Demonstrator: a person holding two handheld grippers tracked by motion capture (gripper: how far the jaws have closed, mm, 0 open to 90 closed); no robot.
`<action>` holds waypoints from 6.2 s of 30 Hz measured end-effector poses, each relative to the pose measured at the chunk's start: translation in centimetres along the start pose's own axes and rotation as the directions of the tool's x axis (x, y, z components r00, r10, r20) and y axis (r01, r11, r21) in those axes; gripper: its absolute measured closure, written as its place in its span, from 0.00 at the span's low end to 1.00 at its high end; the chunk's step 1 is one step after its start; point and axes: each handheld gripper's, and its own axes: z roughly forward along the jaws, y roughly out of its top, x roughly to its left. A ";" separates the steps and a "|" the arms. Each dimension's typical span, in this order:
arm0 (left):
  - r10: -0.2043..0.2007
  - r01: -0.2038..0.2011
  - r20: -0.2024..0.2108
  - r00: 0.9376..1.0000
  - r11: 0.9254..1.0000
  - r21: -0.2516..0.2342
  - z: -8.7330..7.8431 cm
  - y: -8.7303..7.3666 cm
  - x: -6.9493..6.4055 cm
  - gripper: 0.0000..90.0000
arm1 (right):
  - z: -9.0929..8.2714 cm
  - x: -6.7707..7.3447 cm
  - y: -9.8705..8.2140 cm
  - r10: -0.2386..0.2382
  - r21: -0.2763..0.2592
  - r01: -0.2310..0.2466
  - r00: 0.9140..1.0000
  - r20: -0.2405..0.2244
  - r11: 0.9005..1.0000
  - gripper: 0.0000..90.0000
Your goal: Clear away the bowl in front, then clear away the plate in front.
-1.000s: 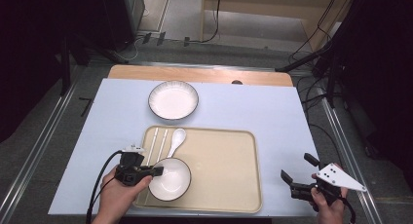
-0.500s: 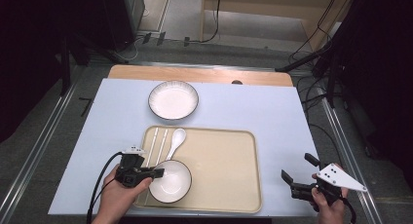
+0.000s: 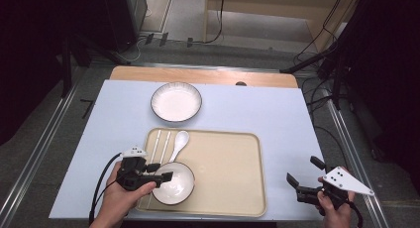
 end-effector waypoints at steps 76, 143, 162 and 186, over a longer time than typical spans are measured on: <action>-0.147 0.092 -0.174 0.974 0.953 -0.288 2.2 11.0 10.5 0.11 | 0.2 -0.3 -0.2 0.001 0.007 -0.001 1.000 0.004 1.000 0.03; -0.611 0.579 -0.103 0.785 0.783 -0.228 7.8 15.0 17.6 0.95 | 0.4 -0.8 -0.6 0.018 0.019 -0.018 1.000 0.009 1.000 0.03; -0.549 0.528 -0.044 0.835 0.821 -0.216 6.4 15.9 15.8 0.95 | 0.1 -0.9 -0.6 0.018 0.014 -0.019 1.000 0.015 1.000 0.03; -0.444 0.448 0.059 0.894 0.886 -0.122 5.7 14.6 11.8 0.95 | 0.1 -0.6 -0.4 0.012 0.010 -0.012 1.000 0.010 1.000 0.03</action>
